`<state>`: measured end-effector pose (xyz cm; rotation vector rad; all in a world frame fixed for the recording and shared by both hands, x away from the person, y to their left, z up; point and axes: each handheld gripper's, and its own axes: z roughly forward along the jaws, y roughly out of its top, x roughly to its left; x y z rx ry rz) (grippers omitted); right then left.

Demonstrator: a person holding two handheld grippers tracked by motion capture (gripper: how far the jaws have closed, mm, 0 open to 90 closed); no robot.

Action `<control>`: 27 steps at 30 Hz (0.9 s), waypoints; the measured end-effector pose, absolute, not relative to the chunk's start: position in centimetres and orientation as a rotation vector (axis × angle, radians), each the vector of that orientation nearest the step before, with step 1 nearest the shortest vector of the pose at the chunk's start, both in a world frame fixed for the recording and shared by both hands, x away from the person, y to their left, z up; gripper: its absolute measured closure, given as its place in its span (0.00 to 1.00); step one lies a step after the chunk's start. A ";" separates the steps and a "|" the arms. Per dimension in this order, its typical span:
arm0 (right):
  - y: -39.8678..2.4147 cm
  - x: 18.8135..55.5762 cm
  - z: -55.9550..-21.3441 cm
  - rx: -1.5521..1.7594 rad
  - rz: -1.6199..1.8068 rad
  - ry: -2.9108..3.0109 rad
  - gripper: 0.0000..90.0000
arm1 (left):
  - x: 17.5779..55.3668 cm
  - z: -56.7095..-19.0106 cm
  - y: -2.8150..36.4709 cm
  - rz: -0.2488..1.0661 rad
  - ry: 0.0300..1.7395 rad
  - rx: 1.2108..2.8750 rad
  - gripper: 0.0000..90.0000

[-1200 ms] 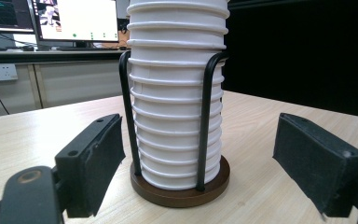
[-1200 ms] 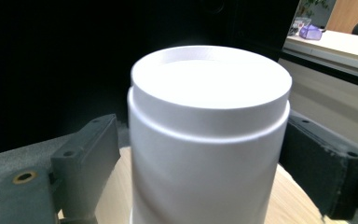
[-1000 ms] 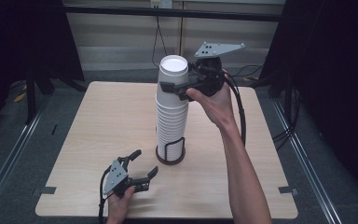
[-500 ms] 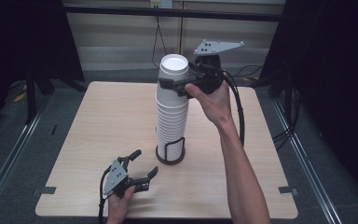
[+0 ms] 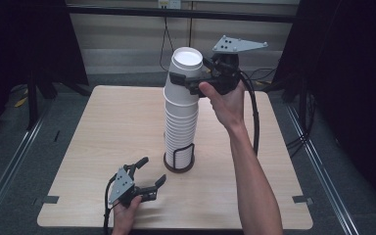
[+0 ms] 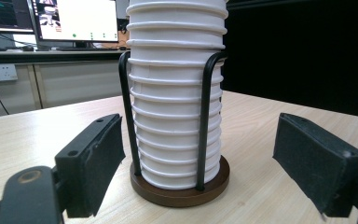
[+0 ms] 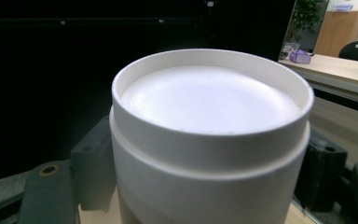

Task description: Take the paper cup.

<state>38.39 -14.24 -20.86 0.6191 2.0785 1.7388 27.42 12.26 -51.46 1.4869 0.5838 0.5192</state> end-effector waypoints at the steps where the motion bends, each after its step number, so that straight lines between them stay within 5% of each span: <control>1: -14.3 38.4 -20.8 0.623 1.744 2.066 0.25 | 27.4 -51.5 12.3 0.519 0.584 1.487 0.18; 27: -16.2 37.5 -19.1 0.627 1.908 1.878 0.26 | 27.4 -51.5 12.3 0.522 0.583 1.487 0.18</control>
